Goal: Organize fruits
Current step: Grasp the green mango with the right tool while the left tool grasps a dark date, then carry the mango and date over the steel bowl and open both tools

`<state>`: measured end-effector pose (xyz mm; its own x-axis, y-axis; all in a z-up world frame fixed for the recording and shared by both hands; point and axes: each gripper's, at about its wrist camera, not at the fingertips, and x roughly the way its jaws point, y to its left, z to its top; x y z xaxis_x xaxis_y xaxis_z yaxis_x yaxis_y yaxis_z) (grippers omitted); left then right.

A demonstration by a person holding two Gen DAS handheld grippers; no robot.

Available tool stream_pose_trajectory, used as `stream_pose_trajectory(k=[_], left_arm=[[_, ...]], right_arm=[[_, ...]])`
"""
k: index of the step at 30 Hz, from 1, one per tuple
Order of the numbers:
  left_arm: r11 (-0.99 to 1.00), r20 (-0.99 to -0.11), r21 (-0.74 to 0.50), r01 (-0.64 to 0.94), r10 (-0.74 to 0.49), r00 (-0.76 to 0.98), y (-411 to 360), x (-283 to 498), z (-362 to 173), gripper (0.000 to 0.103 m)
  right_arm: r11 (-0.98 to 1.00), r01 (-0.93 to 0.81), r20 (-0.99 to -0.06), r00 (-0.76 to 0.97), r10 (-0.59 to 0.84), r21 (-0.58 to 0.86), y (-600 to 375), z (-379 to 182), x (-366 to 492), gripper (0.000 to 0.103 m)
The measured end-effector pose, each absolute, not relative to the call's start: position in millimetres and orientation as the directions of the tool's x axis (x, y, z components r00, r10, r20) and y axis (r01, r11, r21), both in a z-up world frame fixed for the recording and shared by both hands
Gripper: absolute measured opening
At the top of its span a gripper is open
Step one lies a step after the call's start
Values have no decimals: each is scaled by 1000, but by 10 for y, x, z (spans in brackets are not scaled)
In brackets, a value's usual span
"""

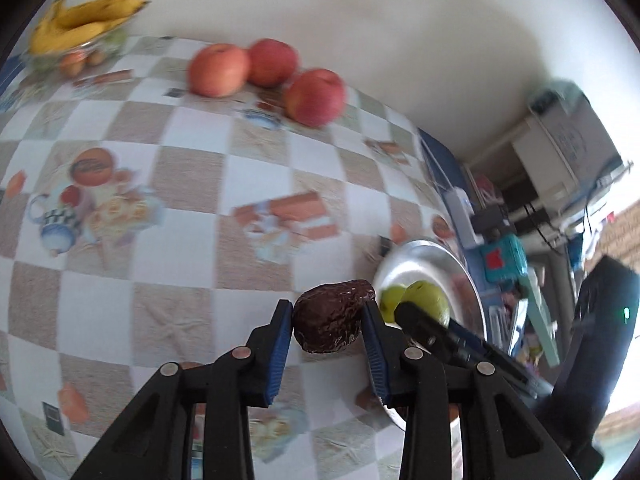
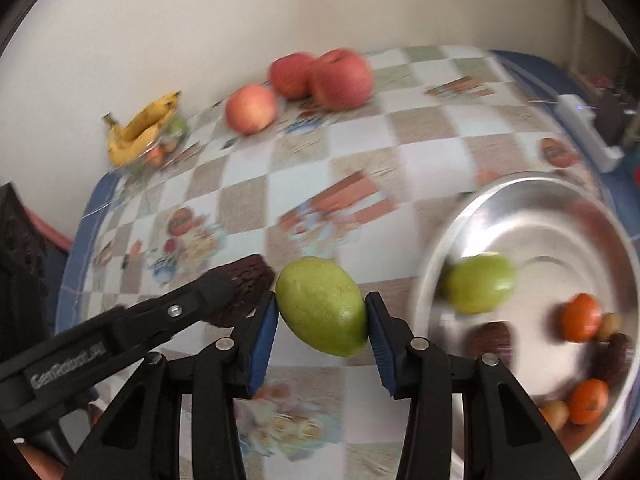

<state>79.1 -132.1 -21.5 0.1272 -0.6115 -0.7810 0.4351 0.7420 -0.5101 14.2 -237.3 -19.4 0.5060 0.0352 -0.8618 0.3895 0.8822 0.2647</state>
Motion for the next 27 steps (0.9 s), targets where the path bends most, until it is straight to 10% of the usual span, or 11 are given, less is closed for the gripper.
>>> stream_pose_trajectory(k=[15,20,27], left_arm=[[695,-834,-412,589,-548,63,-1825,257,-313,63],[815,-914,-118,567,-312,258,-1502,231,-371,103],[868,-901,-15,497,-227,369,-957,222,-265,103]], right_arm=[[655,724,-918,379,-115,217,-3478,-309,-701,51],[685,698,-919,380,-110,207,-3337,-293,-796,54],[783,600,-911,397,-116,162,-2852,-257,-891,83]])
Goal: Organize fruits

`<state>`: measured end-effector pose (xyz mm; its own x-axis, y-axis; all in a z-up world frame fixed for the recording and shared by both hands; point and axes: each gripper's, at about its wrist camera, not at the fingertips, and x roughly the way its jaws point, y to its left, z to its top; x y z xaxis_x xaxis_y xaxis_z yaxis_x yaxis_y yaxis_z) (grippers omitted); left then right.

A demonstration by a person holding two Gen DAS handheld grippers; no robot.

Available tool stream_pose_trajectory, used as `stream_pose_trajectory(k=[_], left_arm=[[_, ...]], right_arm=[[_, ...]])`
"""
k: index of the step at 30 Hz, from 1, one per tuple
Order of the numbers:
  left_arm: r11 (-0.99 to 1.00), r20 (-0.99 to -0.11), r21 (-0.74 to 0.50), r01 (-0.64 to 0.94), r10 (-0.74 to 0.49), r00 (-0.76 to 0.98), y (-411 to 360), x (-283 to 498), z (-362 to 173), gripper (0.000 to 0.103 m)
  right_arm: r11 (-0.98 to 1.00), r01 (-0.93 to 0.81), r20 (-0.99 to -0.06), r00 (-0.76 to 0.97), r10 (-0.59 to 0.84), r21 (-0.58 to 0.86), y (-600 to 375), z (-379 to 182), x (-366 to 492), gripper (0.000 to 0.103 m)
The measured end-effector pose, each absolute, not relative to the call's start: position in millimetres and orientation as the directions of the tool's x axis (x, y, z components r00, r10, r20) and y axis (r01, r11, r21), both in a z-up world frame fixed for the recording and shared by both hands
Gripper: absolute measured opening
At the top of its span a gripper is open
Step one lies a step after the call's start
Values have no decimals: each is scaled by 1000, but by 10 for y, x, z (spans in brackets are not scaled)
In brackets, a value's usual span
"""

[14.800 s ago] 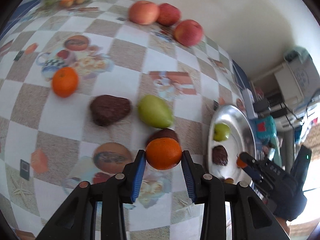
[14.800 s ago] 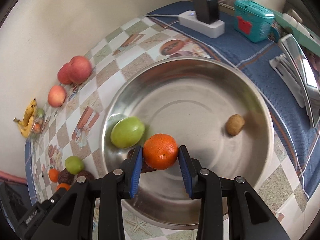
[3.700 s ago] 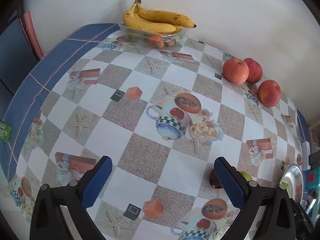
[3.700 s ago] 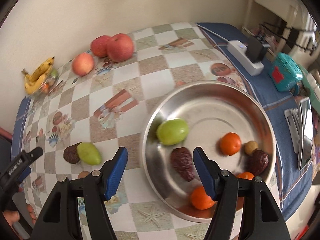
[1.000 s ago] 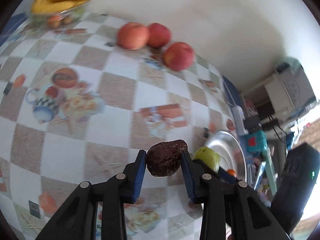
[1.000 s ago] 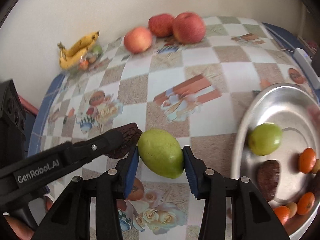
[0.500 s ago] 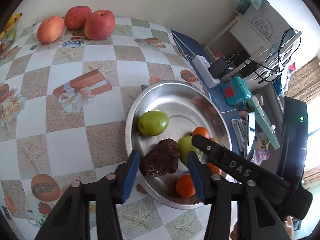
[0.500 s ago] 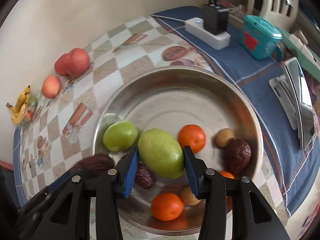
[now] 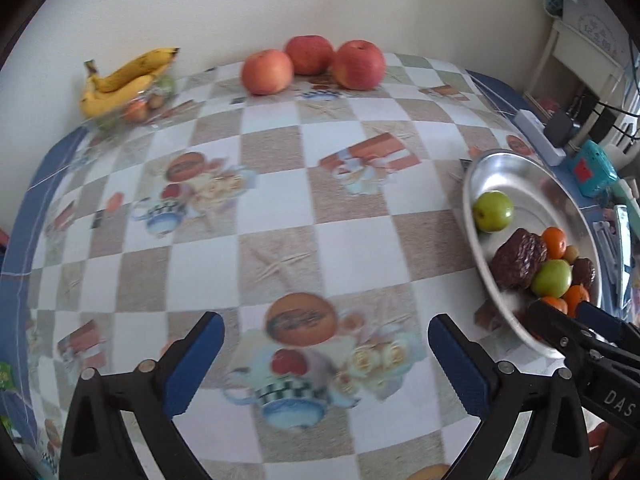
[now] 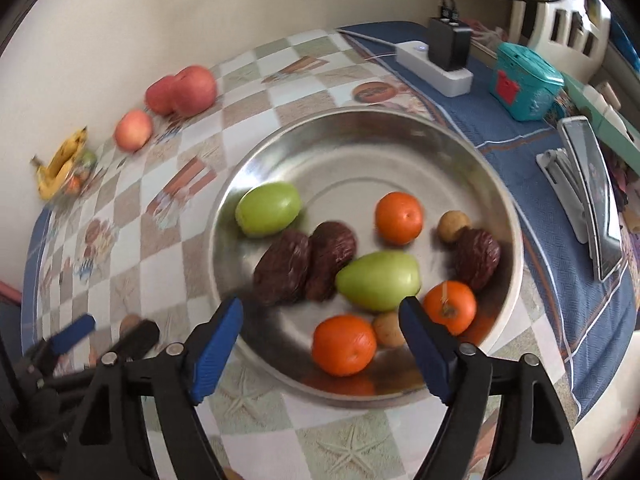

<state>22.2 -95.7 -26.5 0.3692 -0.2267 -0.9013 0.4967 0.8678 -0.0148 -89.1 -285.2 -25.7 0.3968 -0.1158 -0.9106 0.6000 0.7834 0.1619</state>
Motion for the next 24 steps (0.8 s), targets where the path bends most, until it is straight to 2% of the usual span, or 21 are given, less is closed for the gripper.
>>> stream_pose_trajectory(k=[4,17,24], left_arm=[[879,-905,7,477,-197,377,-719,192,-272,103],[921,-923,74,383,-83,376,-572,267,-297,103],[924,-919,164,345,16,394,-568,272,-316,103]], right_arm=[[820,549,-907,410,-94,163,-2635,-248,-913,90],[850,513,-909,400,-118,116,-2458,-231,-854,90],[865,492,-910,394,-128,92,-2402,-237,-804,90]])
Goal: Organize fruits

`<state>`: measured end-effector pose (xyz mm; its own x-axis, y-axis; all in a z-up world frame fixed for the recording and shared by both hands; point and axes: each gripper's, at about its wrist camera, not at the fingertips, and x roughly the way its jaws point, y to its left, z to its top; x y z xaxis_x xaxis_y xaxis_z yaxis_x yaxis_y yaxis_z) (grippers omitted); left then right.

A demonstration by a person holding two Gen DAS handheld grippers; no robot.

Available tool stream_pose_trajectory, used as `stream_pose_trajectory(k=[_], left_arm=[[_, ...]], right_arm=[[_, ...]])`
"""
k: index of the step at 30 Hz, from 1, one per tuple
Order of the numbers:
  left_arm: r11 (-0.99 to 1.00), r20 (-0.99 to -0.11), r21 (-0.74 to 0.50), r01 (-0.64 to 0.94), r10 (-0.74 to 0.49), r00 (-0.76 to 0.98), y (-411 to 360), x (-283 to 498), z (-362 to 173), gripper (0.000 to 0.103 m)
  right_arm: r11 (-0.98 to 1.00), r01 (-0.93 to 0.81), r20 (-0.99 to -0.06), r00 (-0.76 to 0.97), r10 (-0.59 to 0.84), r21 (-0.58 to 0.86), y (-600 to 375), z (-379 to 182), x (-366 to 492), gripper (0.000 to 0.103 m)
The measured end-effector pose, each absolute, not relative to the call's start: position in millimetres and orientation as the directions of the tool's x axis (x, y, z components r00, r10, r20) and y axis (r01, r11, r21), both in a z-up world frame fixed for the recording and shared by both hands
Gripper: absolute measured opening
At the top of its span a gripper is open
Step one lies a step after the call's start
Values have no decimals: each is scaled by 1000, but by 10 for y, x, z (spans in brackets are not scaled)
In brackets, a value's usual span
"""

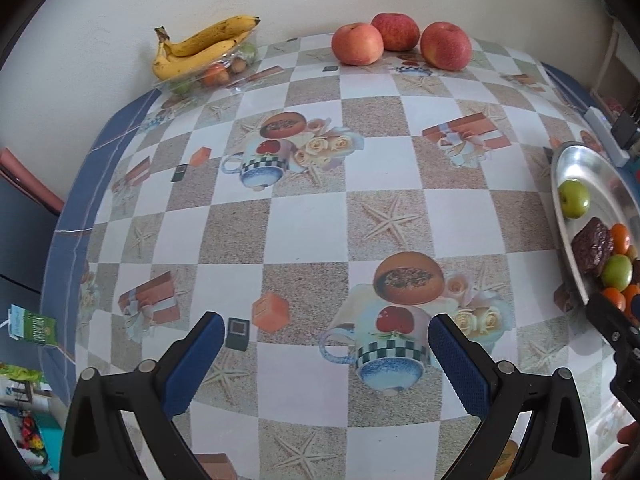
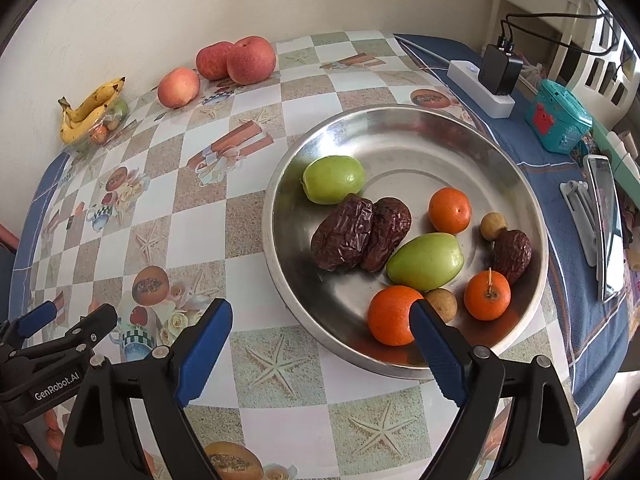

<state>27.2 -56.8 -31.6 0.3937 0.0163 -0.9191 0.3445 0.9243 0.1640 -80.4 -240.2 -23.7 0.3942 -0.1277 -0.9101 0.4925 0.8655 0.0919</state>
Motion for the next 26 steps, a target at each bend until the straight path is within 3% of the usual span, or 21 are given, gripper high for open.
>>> stream_pose_trajectory(k=[26], left_arm=[[940,-926,143,309,18,376,-514,300,-273,103]], right_arm=[[875,479,-910,390,-137,74,-2365,-229,-782,90]])
